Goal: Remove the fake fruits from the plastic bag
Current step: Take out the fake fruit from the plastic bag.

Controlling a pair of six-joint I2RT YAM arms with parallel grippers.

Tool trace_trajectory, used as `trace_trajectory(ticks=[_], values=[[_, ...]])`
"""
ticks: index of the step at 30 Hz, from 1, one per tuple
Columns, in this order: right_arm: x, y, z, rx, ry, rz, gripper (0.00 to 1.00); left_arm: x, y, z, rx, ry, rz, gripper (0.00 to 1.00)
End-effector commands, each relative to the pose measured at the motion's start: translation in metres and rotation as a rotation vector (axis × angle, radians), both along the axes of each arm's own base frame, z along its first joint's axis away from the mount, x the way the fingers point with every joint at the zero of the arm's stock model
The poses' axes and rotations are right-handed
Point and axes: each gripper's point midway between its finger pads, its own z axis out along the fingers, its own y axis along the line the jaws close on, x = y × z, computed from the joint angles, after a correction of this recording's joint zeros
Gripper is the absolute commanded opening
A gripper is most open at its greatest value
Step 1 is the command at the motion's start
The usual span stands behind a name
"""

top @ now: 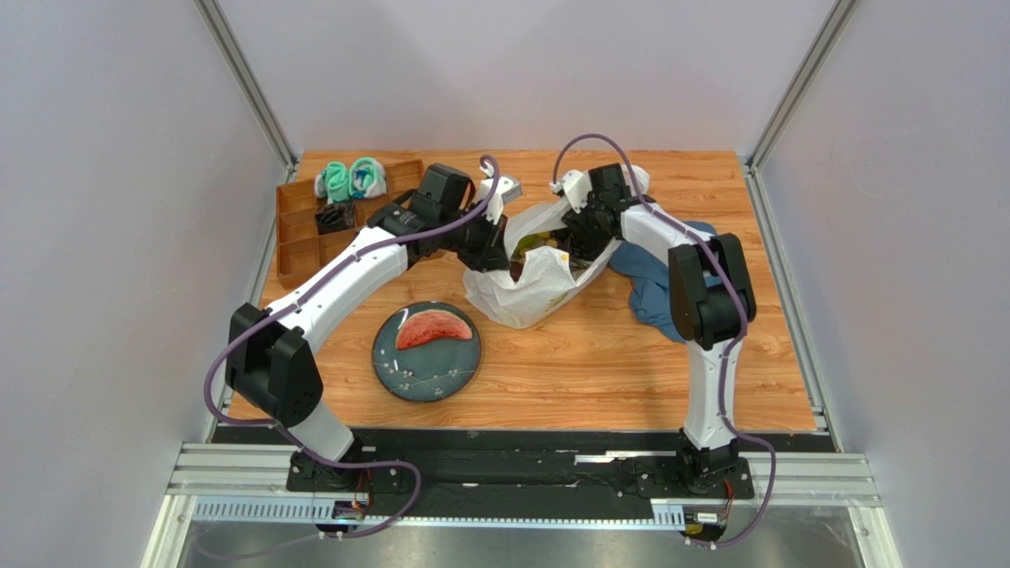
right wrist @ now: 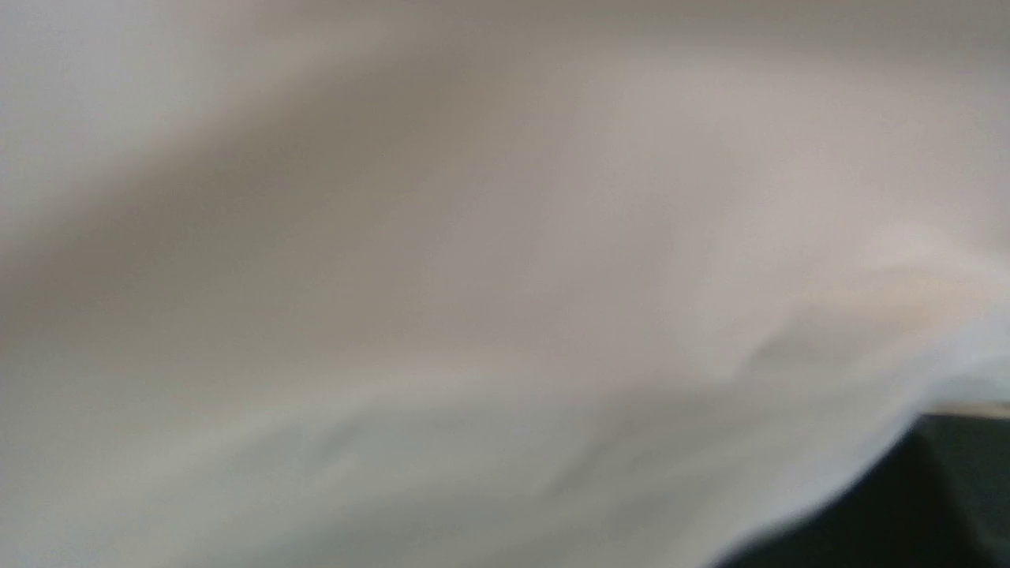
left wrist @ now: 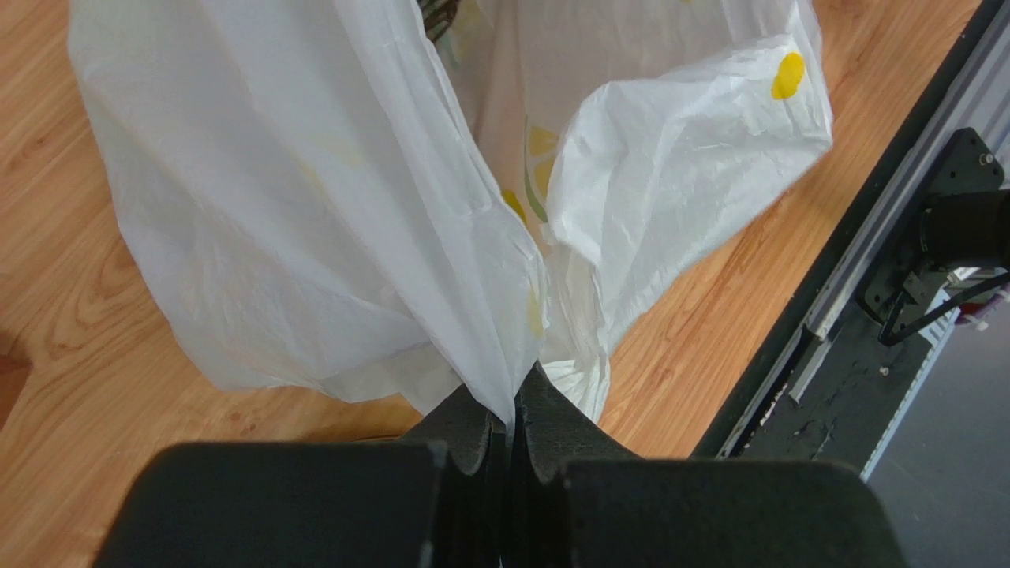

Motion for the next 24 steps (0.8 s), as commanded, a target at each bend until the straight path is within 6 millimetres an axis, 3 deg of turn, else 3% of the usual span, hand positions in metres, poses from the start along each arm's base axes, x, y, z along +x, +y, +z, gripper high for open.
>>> trace_trajectory(ticks=[1,4,5,13,15,16,17,18,20,22,23,24], values=[[-0.023,0.006,0.091,0.159,-0.134,0.046,0.22,0.018,-0.007,0.028,-0.04,-0.083,0.011,0.0],[-0.063,0.024,0.118,0.272,-0.086,0.144,0.21,0.032,-0.013,0.038,-0.05,-0.12,0.022,0.0],[-0.077,0.027,0.14,0.304,-0.103,0.163,0.21,0.036,-0.015,0.036,-0.048,-0.116,0.022,0.0],[-0.18,0.054,0.183,0.552,0.131,0.249,0.2,0.064,-0.023,0.069,-0.065,-0.209,0.055,0.03],[-0.205,0.059,0.196,0.566,0.135,0.284,0.2,0.067,-0.017,0.075,-0.064,-0.21,0.08,0.33],[-0.212,0.059,0.203,0.562,0.119,0.299,0.2,0.066,-0.013,0.089,-0.08,-0.231,0.087,0.59],[-0.222,0.063,0.21,0.558,0.103,0.328,0.2,0.066,-0.008,0.097,-0.088,-0.242,0.098,0.7],[-0.234,0.064,0.23,0.566,0.044,0.364,0.21,0.068,0.003,0.106,-0.096,-0.252,0.122,0.93],[-0.256,0.081,0.251,0.564,-0.023,0.473,0.22,0.064,0.021,0.135,-0.134,-0.296,0.151,0.96],[-0.274,0.097,0.279,0.56,-0.107,0.567,0.24,0.068,0.051,0.149,-0.16,-0.299,0.233,0.96],[-0.292,0.119,0.284,0.559,-0.102,0.654,0.24,0.063,0.066,0.167,-0.186,-0.33,0.266,0.96],[-0.296,0.129,0.29,0.558,-0.117,0.685,0.24,0.068,0.087,0.173,-0.193,-0.342,0.325,0.96]])
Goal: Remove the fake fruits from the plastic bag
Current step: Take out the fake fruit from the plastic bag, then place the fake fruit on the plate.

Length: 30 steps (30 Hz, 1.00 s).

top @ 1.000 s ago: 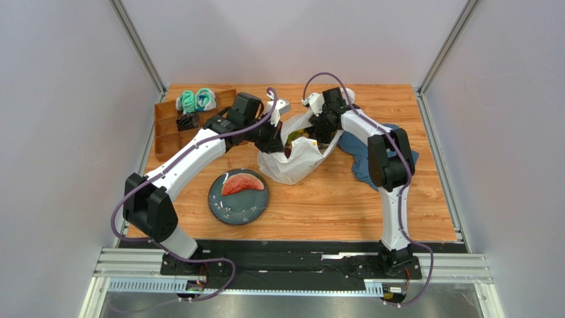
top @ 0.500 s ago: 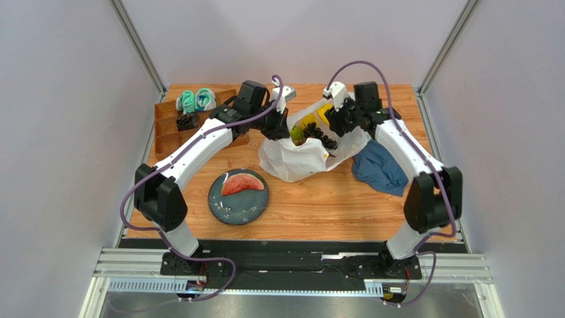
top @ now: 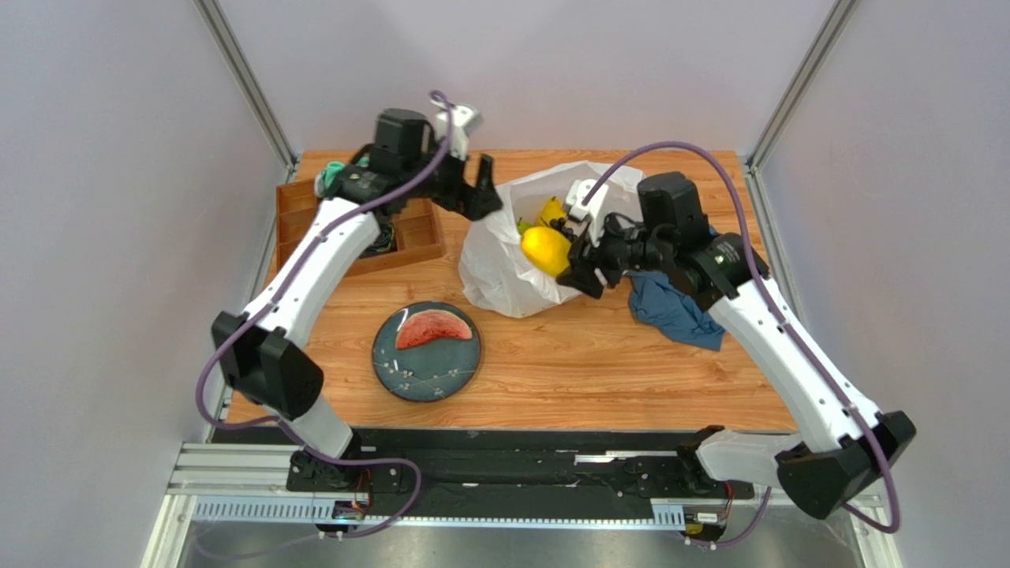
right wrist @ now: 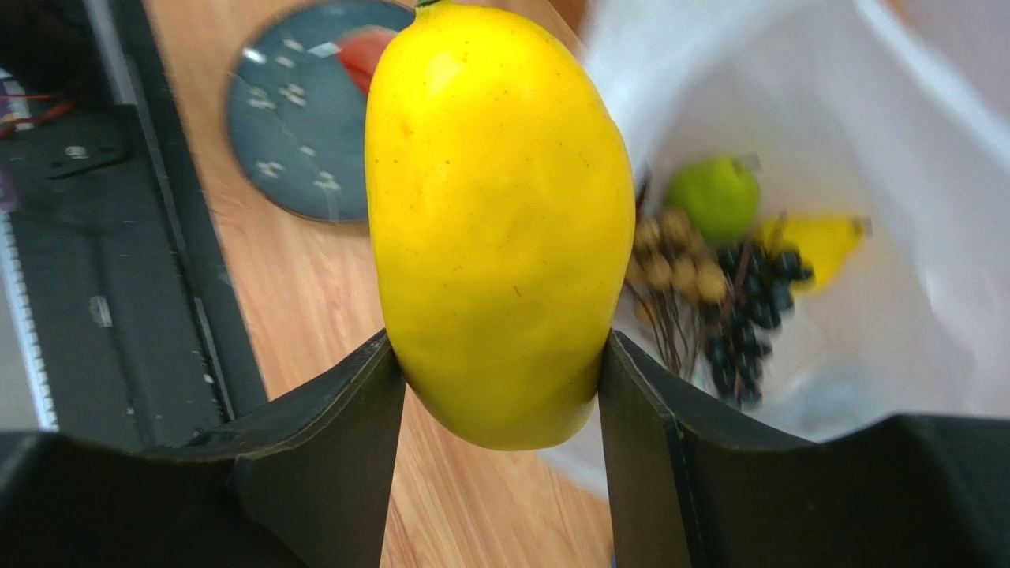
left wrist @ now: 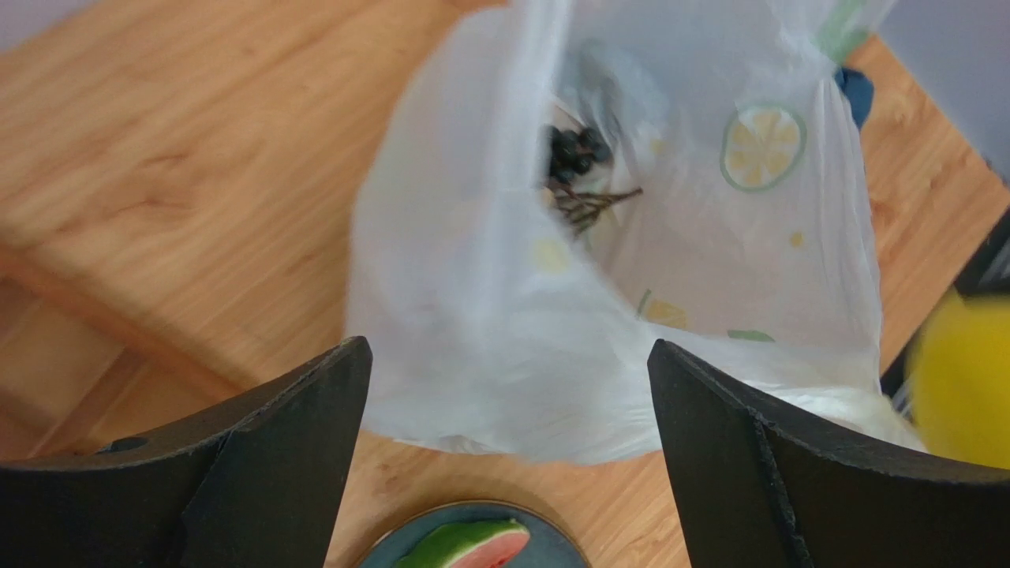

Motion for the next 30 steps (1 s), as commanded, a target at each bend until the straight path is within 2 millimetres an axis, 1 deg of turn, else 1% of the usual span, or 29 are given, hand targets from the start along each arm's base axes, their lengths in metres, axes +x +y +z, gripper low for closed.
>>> trace_trajectory(ticks=[1,2,3,4,5,6,7,8,9,10,11,12,13,14,15,16,17,18,19,20,21,22,23,24,25,26,30], values=[[-0.044,0.055,0.046,0.062,-0.13,0.216,0.24,-0.014,0.075,0.095,-0.121,-0.19,0.175,0.96],[-0.057,0.076,0.047,0.066,-0.137,0.282,0.24,-0.016,0.086,0.099,-0.112,-0.212,0.2,0.96],[-0.06,0.088,0.042,0.063,-0.123,0.308,0.24,-0.015,0.1,0.1,-0.081,-0.245,0.236,0.96],[-0.061,0.101,0.034,0.062,-0.104,0.33,0.24,-0.026,0.108,0.103,-0.069,-0.27,0.245,0.96],[-0.062,0.123,0.021,0.059,-0.071,0.365,0.24,-0.029,0.115,0.102,-0.051,-0.281,0.259,0.96],[-0.065,0.137,0.012,0.062,-0.027,0.388,0.24,-0.034,0.118,0.104,-0.04,-0.299,0.26,0.96],[-0.063,0.149,0.002,0.056,-0.001,0.402,0.24,-0.045,0.122,0.105,-0.041,-0.313,0.262,0.96],[-0.061,0.173,-0.024,0.019,0.058,0.43,0.23,-0.049,0.125,0.104,-0.04,-0.317,0.266,0.96],[-0.064,0.185,-0.032,0.014,0.1,0.442,0.23,-0.053,0.128,0.104,-0.043,-0.322,0.271,0.96],[-0.074,0.201,-0.042,0.001,0.141,0.47,0.22,-0.062,0.132,0.102,-0.047,-0.321,0.275,0.96],[-0.073,0.217,-0.074,-0.043,0.22,0.468,0.22,-0.065,0.136,0.101,-0.051,-0.315,0.283,0.96],[-0.073,0.232,-0.068,-0.019,0.234,0.457,0.22,-0.068,0.139,0.1,-0.057,-0.311,0.294,0.96],[-0.082,0.244,-0.075,-0.012,0.303,0.445,0.22,-0.075,0.143,0.1,-0.059,-0.319,0.304,0.96],[-0.084,0.255,-0.078,0.002,0.329,0.437,0.22,-0.078,0.147,0.1,-0.055,-0.322,0.311,0.95],[-0.082,0.266,-0.096,-0.014,0.369,0.416,0.22,-0.08,0.149,0.098,-0.05,-0.323,0.318,0.96],[-0.089,0.274,-0.101,-0.008,0.427,0.39,0.22,-0.085,0.152,0.1,-0.05,-0.335,0.323,0.96],[-0.09,0.281,-0.106,0.004,0.443,0.381,0.22,-0.086,0.154,0.101,-0.051,-0.34,0.332,0.95],[-0.091,0.286,-0.124,-0.018,0.48,0.366,0.22,-0.088,0.155,0.1,-0.053,-0.34,0.335,0.96],[-0.098,0.291,-0.131,-0.023,0.528,0.344,0.23,-0.091,0.156,0.101,-0.059,-0.346,0.337,0.96],[-0.099,0.294,-0.138,-0.027,0.542,0.335,0.23,-0.092,0.157,0.102,-0.065,-0.349,0.34,0.96],[-0.099,0.296,-0.146,-0.038,0.554,0.312,0.25,-0.093,0.157,0.098,-0.068,-0.338,0.343,0.95],[-0.1,0.3,-0.159,-0.056,0.57,0.299,0.25,-0.096,0.158,0.1,-0.074,-0.346,0.342,0.95],[-0.101,0.303,-0.163,-0.058,0.592,0.274,0.27,-0.096,0.158,0.1,-0.087,-0.342,0.344,0.95],[-0.099,0.305,-0.166,-0.058,0.596,0.259,0.31,-0.098,0.158,0.097,-0.088,-0.334,0.344,0.95],[-0.095,0.307,-0.174,-0.066,0.606,0.241,0.32,-0.099,0.158,0.097,-0.092,-0.337,0.345,0.95],[-0.092,0.308,-0.177,-0.07,0.606,0.213,0.36,-0.1,0.158,0.096,-0.097,-0.333,0.344,0.95],[-0.085,0.308,-0.192,-0.087,0.598,0.162,0.39,-0.103,0.156,0.091,-0.106,-0.32,0.338,0.95]])
